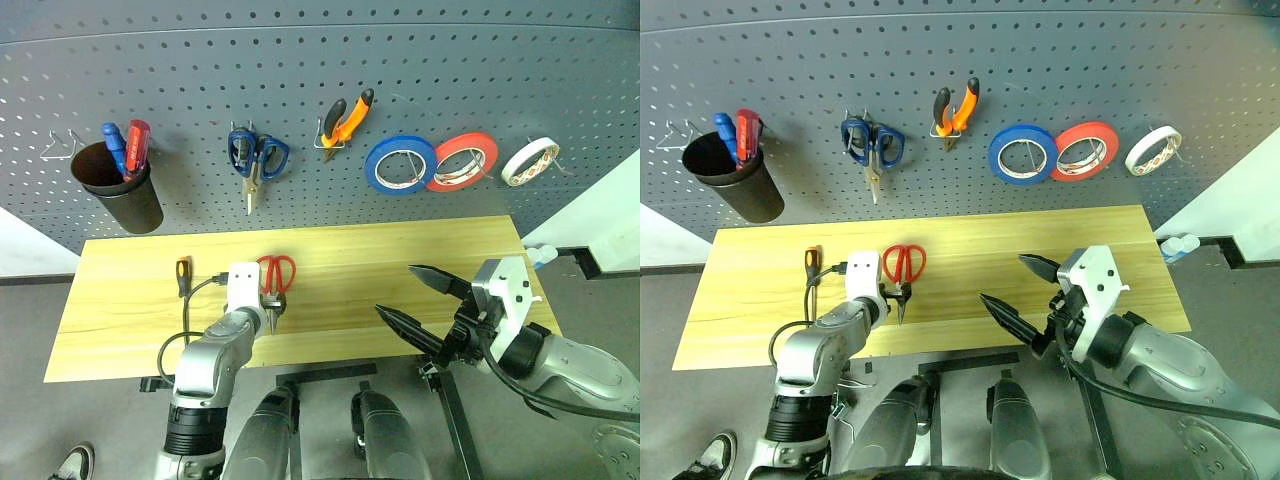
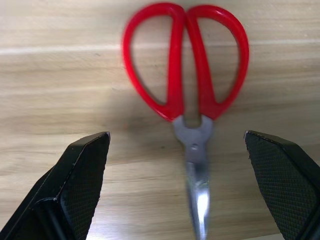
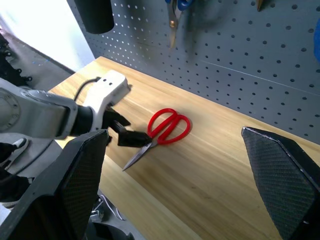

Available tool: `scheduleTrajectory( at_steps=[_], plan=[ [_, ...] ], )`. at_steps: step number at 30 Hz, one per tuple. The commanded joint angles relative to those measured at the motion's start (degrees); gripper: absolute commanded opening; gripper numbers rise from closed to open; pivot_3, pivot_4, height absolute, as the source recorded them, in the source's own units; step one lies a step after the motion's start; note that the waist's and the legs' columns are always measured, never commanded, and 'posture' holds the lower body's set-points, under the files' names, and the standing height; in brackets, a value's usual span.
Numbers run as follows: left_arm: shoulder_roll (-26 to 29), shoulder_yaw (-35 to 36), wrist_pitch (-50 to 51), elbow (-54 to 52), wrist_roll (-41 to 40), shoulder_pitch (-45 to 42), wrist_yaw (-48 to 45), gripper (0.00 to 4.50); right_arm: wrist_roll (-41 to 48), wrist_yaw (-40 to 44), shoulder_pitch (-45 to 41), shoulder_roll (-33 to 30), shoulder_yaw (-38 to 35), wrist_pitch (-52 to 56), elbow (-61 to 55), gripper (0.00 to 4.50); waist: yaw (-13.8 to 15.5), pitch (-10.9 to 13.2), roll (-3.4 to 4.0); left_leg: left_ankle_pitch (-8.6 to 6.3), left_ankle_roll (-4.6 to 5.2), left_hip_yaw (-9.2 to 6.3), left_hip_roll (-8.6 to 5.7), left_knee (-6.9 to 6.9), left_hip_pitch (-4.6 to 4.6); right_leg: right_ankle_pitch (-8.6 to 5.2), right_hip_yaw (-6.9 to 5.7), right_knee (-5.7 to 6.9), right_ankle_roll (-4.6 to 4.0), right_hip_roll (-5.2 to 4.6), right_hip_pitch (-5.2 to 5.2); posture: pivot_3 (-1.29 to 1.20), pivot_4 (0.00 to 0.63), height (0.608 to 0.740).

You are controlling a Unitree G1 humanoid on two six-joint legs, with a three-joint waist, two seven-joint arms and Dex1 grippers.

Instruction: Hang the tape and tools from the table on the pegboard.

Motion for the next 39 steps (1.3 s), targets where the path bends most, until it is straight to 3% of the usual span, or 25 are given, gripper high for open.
scheduleTrajectory(
  at_steps=[1,26,39],
  plan=[
    [-1.1,-0.4,-0.8,1.1,1.8,-0.4,1.1,4.50,1.5,-0.6,0.1,-0.5,-0.8,-0.7,-2.9,4.47,0.0,0.0,0.01,-0.03,0.05,0.00,0.00,0.08,0.00,0.02,0.00,0.00,0.03,0.00,0.03,-0.10,0.250,0.719],
    [-4.7,-1.5,-5.1,15.4,8.2,-5.2,3.2,4.50,9.3,-1.6,3.9,-6.6,-6.1,-1.4,-5.2,4.47,-0.1,0.0,0.01,-0.14,0.25,0.03,0.00,0.25,0.02,0.18,0.04,-0.03,0.13,0.00,0.16,-0.13,0.289,0.719],
    [-6.0,-1.3,-2.5,15.8,10.2,-5.0,4.6,4.50,9.5,-3.0,4.7,-6.7,-6.4,-1.9,-5.8,4.47,-0.1,0.0,0.01,-0.16,0.27,0.04,0.00,0.26,0.04,0.19,0.04,-0.06,0.15,-0.01,0.20,-0.13,0.299,0.719]
  ],
)
